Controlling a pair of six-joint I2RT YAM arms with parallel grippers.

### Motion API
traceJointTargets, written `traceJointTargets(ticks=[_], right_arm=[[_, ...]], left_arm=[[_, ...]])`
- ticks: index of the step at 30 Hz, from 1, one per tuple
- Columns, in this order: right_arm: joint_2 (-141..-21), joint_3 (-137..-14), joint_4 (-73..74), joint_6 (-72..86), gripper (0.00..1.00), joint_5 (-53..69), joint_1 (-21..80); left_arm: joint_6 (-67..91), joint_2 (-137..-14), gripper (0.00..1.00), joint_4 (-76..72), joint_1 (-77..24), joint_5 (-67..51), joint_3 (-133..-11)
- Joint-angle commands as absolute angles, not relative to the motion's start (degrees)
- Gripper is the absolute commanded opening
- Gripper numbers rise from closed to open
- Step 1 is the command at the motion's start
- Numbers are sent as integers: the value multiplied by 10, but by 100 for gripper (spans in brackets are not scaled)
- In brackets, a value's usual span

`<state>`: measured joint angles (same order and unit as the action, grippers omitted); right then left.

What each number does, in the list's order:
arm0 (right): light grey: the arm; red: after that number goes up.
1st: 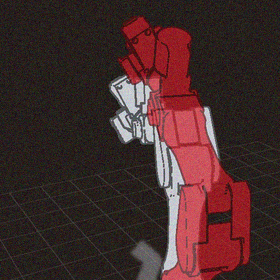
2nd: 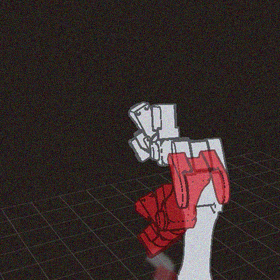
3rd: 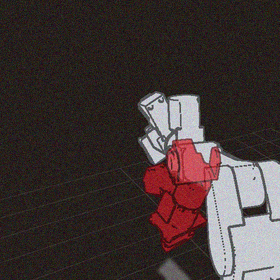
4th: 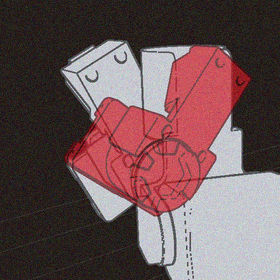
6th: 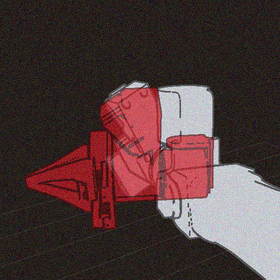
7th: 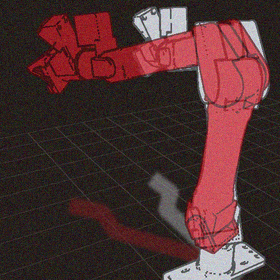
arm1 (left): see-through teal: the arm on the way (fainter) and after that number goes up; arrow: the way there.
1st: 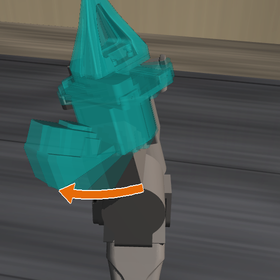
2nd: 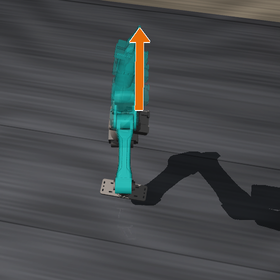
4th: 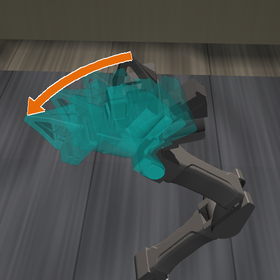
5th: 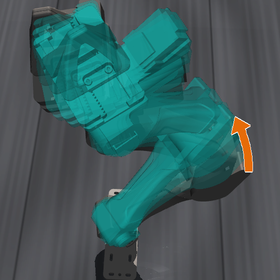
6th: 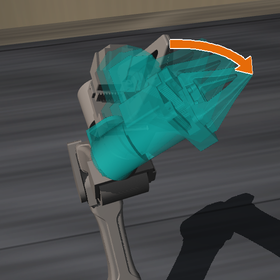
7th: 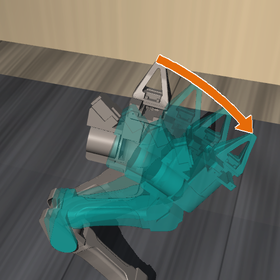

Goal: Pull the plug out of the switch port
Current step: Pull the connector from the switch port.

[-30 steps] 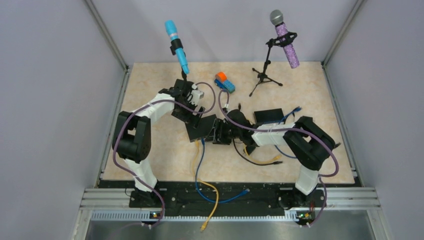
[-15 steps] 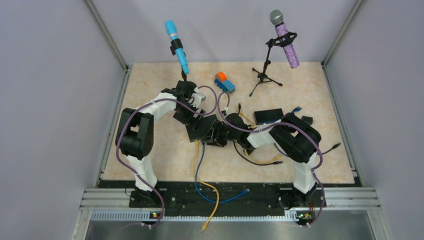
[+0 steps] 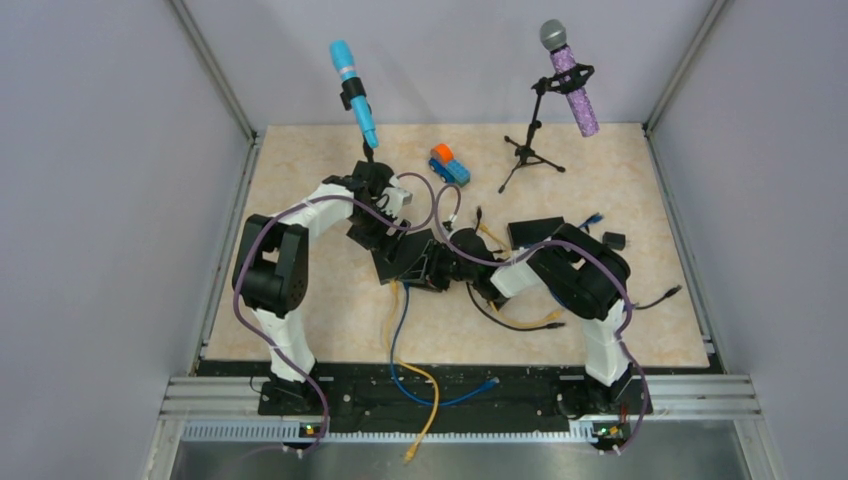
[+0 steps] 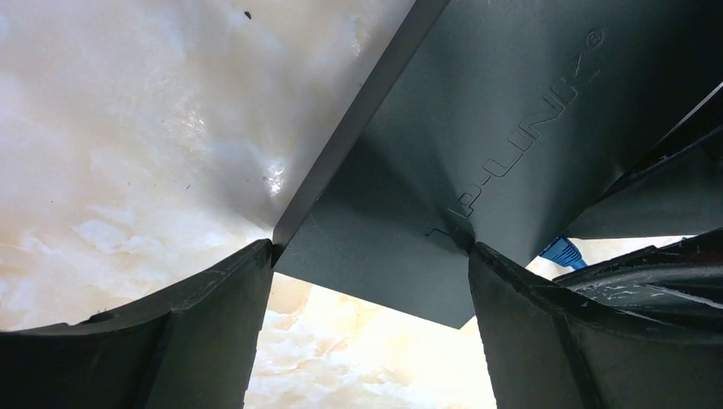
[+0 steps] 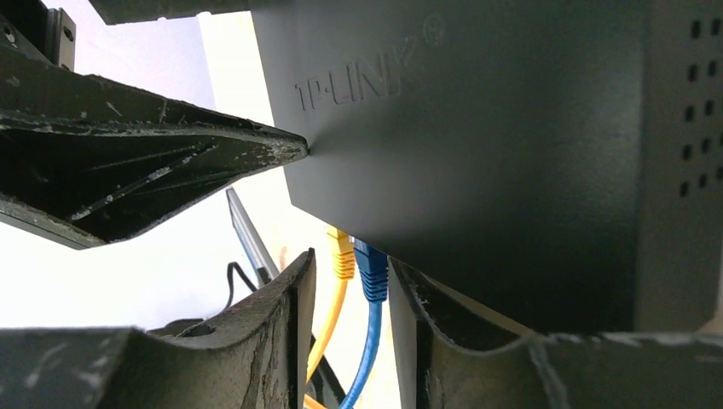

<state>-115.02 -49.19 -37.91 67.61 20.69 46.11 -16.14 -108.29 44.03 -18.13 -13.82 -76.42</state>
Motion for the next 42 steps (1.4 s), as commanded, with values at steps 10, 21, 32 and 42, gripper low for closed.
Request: traceJointTargets(ticks=[10, 21, 32, 42], right_arm=[[-1174, -469, -426, 712, 26, 184, 460], [-1204, -482, -438, 742, 29, 172, 455], [-1210, -484, -445, 771, 27, 157, 454], [-1200, -470, -453, 771, 2, 158, 455]], left_arm=[[-188, -1122, 85, 460, -189, -98, -757], [-192, -1124, 84, 461, -194, -101, -756], [-195, -1129, 83, 463, -199, -99, -756], [-197, -1132, 82, 463, -203, -96, -756]])
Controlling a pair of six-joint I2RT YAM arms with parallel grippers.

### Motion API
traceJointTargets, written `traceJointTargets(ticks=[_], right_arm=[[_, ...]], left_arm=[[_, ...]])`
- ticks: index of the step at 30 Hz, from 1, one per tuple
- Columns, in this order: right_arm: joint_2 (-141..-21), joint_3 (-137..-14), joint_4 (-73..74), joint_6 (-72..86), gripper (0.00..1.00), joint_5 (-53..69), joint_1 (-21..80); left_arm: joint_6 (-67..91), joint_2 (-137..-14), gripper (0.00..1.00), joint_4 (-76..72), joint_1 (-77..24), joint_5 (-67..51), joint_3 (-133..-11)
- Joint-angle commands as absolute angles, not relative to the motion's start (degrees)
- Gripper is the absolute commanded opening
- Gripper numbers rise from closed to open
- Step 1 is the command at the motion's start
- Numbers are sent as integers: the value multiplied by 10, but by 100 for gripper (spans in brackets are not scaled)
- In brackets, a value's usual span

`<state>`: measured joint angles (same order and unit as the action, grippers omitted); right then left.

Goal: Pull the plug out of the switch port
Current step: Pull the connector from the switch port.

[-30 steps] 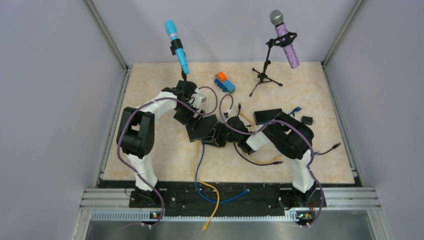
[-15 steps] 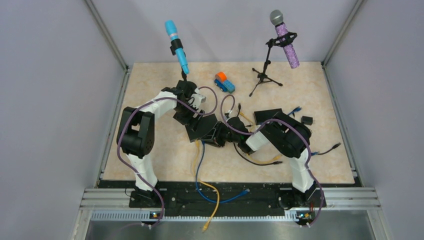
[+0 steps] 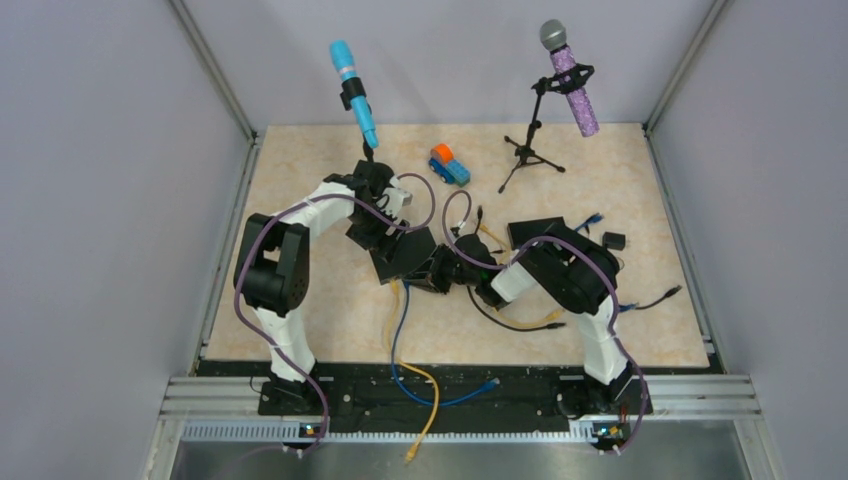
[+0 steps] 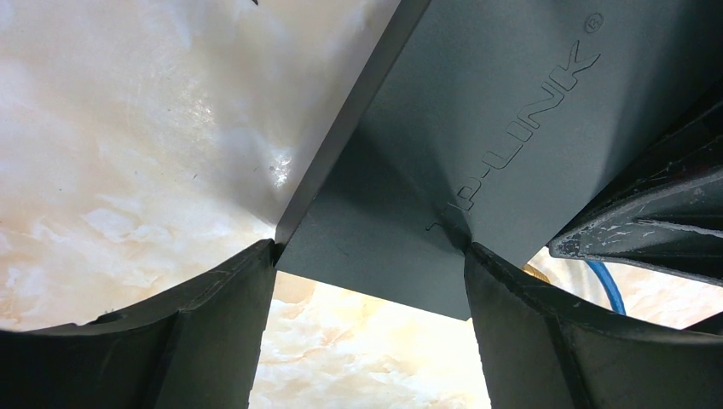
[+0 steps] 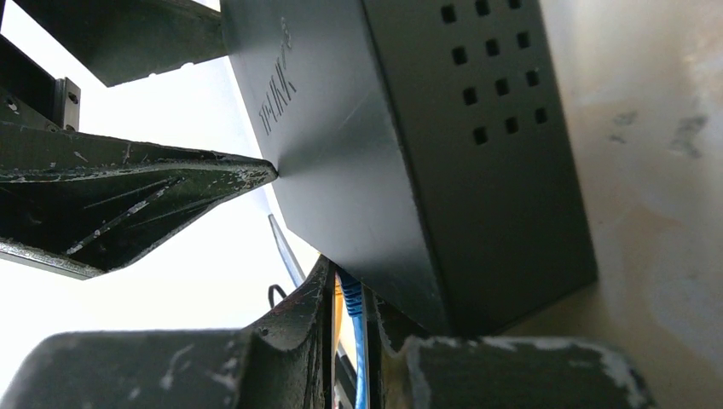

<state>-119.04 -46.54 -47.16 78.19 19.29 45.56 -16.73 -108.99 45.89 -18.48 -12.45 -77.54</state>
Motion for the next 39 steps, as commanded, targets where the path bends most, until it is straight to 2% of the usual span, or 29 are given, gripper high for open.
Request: traceJointTargets(ticks=[1, 19, 29, 32, 36, 39], right_arm=[[-1195, -470, -446, 761, 0, 158, 456], [-1119, -493, -257, 610, 0, 159, 468], [-1118, -492, -260, 616, 0, 189, 471], [-1128, -487, -312, 643, 0, 217, 473], [-1091, -530, -163, 544, 0, 119, 505], [-1092, -526, -189, 538, 0, 141, 511]], left_arm=[[-196, -1133, 82, 463, -203, -95, -756], [-194, -1146, 82, 467, -203, -88, -759], [-192, -1145, 82, 466, -203, -86, -759], [-191, -1147, 82, 467, -203, -86, -760], [-190, -1147, 82, 467, -203, -85, -760], [-188, -1148, 82, 467, -203, -85, -761]])
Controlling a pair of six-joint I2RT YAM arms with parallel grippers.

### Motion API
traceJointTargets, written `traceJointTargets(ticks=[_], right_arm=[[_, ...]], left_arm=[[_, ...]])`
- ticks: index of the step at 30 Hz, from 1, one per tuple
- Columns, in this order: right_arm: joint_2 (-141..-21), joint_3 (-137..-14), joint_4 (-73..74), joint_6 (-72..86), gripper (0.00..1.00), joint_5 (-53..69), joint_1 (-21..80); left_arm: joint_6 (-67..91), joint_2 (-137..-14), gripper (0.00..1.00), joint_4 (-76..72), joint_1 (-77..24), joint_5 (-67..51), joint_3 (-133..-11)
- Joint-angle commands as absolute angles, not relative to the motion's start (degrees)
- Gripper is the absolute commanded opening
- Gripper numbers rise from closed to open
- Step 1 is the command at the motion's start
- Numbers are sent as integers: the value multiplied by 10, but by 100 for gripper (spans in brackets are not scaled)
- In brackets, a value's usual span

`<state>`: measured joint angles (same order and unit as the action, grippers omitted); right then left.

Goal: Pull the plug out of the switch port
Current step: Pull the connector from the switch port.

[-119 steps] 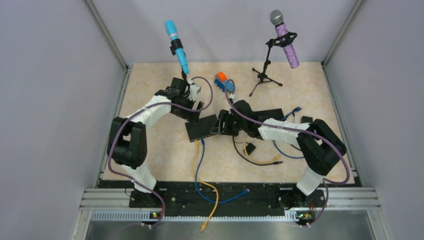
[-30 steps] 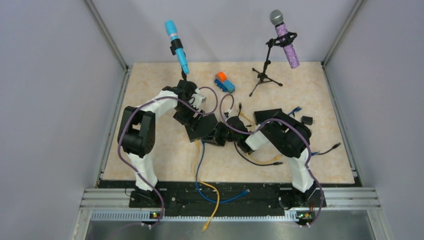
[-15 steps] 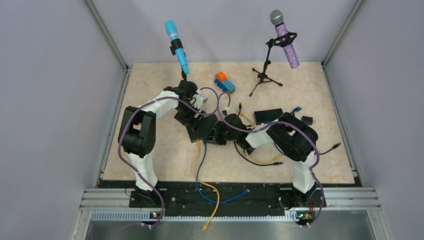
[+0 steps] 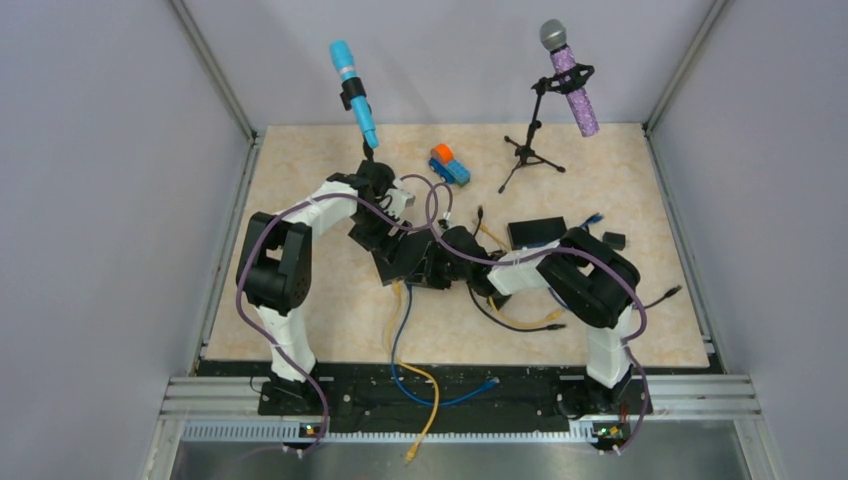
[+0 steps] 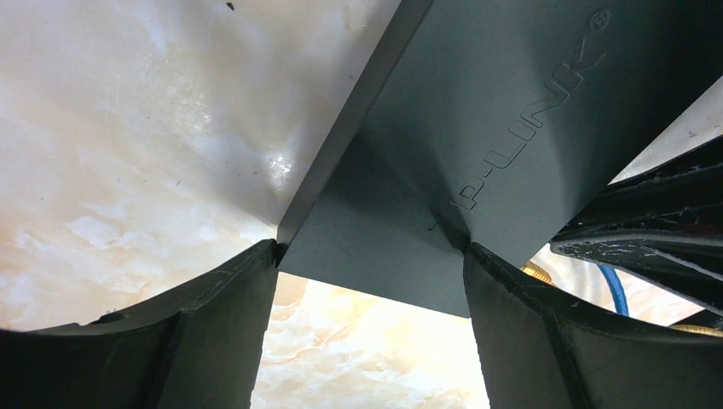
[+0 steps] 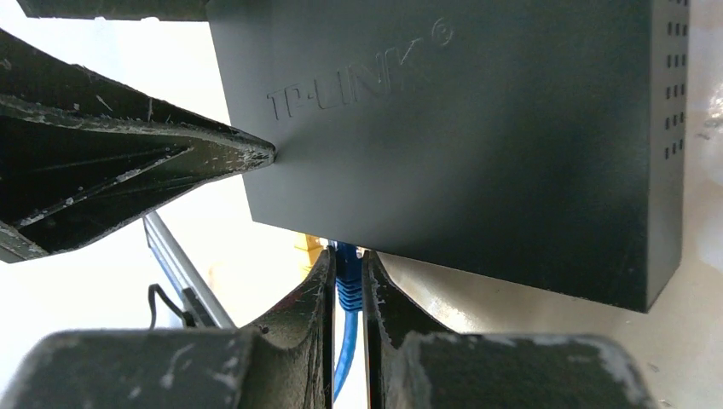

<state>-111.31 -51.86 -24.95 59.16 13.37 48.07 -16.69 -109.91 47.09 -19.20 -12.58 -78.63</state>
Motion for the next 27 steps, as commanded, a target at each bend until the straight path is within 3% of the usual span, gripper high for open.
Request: traceJointTargets(ticks=[1, 8, 12, 19, 23, 27], right_arm=[[-1096, -521, -201, 547, 0, 153, 512], [-1085, -499, -217, 575, 0, 168, 506], [-1100, -439, -376, 676, 0, 220, 485], [-1116, -445, -407, 683, 0, 254, 477], [-1075, -507, -176, 584, 0, 161, 497], [-1071, -475, -218, 602, 0, 162, 473]], left_arm=[[-188, -1147, 82, 467, -203, -85, -761], [-189, -1147, 82, 467, -202, -86, -761], [-190, -1146, 82, 466, -203, -91, -759], [-186, -1149, 80, 459, -205, -106, -761], [-177, -1149, 80, 454, -206, -93, -764], [-186, -1112, 86, 441, -206, -88, -763]])
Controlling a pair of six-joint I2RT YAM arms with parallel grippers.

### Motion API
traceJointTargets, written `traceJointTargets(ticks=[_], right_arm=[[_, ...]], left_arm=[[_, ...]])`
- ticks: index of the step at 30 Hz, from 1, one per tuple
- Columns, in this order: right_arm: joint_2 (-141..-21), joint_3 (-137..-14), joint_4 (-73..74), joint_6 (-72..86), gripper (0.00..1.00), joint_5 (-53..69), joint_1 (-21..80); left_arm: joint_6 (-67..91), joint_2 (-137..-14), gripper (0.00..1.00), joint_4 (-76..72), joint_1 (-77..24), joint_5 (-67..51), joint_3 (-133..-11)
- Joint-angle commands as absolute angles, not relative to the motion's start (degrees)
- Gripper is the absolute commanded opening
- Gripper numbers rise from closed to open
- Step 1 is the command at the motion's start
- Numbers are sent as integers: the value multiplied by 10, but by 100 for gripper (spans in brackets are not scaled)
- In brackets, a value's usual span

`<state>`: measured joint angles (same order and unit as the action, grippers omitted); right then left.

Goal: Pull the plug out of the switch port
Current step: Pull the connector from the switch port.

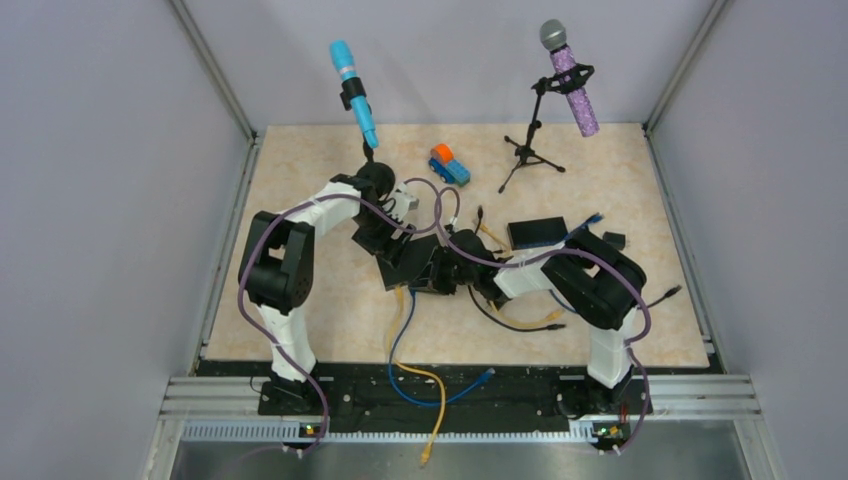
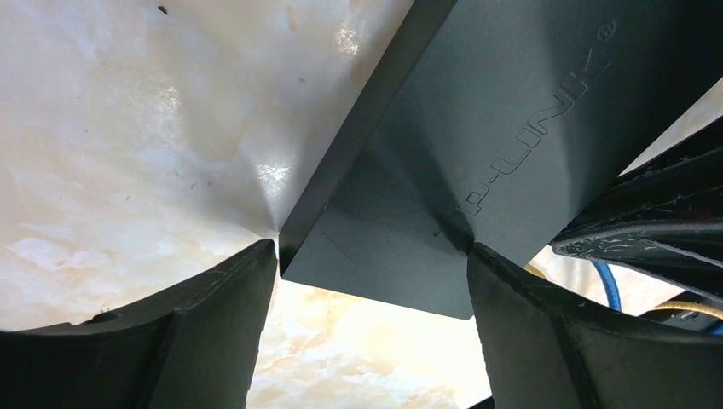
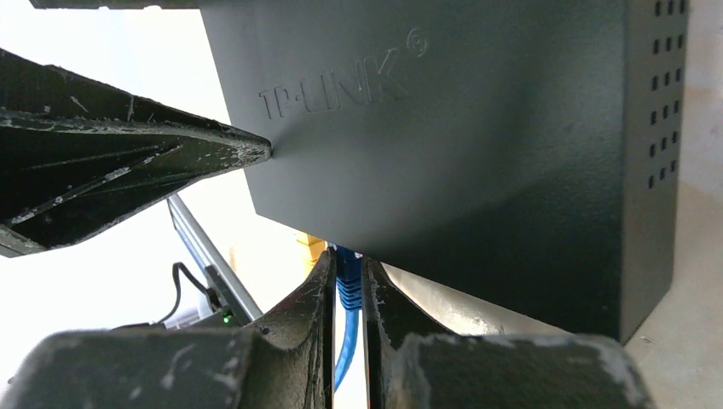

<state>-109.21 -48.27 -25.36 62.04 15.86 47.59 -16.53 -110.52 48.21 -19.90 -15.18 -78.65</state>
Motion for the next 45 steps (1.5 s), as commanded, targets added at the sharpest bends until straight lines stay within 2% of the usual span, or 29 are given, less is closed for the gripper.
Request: traceJointTargets(ticks=[1, 2, 3, 4, 9, 22, 29, 33, 38, 45], right_arm=[[-1079, -475, -223, 605, 0, 168, 469], [-1088, -476, -232, 607, 0, 181, 465], [-1098, -476, -248, 612, 0, 192, 462], [-1106, -473, -266, 618, 0, 201, 461], [-1134, -460, -334, 654, 0, 222, 457], [-1143, -441, -377, 683, 0, 233, 449], [-1150, -440, -390, 692, 0, 236, 449], [-1149, -439, -391, 692, 0, 235, 449], [-1147, -440, -390, 692, 0, 235, 449], [-1147, -440, -388, 692, 0, 233, 448]], left_arm=[[-193, -1095, 88, 432, -208, -91, -756], [-203, -1080, 89, 426, -209, -103, -749], [-209, -1064, 97, 418, -210, -113, -740], [-213, -1050, 99, 408, -212, -123, -732], [-254, -1033, 99, 400, -229, -174, -708], [-269, -1007, 99, 371, -266, -206, -678], [-254, -978, 99, 346, -292, -201, -661], [-231, -968, 99, 335, -295, -160, -662], [-252, -1019, 99, 396, -296, -157, -698], [-247, -984, 99, 369, -306, -163, -645]])
